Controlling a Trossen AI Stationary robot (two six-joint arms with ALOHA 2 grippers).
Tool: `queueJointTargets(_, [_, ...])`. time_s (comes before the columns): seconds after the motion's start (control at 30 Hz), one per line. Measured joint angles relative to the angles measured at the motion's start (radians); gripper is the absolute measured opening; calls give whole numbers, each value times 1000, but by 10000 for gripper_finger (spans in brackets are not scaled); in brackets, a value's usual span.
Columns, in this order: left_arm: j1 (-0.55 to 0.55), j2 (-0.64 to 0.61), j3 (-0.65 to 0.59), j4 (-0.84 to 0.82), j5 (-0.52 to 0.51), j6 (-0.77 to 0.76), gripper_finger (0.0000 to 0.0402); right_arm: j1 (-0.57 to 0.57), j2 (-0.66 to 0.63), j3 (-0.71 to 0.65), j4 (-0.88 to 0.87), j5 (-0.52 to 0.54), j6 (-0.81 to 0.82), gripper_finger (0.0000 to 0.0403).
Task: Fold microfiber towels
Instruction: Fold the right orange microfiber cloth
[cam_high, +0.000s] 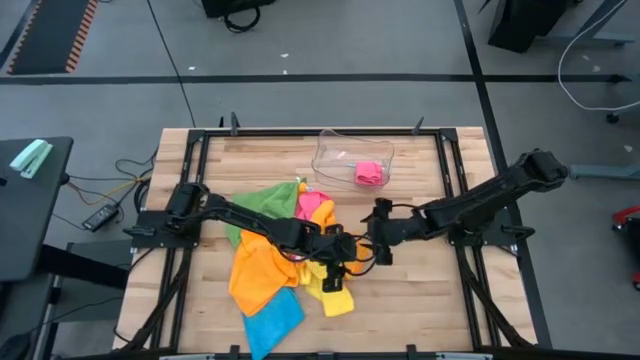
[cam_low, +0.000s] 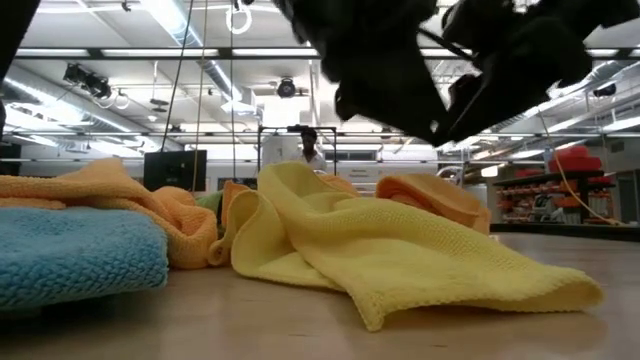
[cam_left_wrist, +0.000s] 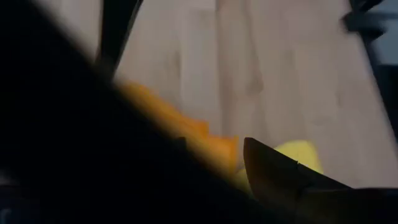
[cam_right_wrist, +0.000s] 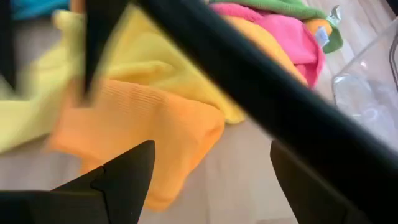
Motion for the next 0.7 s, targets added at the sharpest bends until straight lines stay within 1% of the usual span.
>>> queueJointTargets(0.07, [8,35,5,90,0,15,166,27,-42,-2,-76,26,43,328])
queueJointTargets(0.13, [15,61,5,119,0,44,163,51,-69,-2,-119,68,84,328])
queueJointTargets(0.2, [32,92,11,152,-7,57,158,82,-100,-3,-200,118,135,328])
queueJointTargets(0.23, [41,103,14,168,-20,60,156,93,-110,-4,-207,140,156,328])
queueJointTargets(0.33, [76,120,11,122,-35,57,148,134,-130,-3,-224,178,208,328])
queueJointTargets(0.43, [100,113,14,-34,-39,50,139,169,-120,-2,-204,182,233,328])
queueJointTargets(0.53, [108,111,20,-132,-39,47,129,195,-93,-2,-172,187,239,328])
queueJointTargets(0.7, [94,111,20,-178,-40,50,116,208,-35,-2,-141,196,232,328])
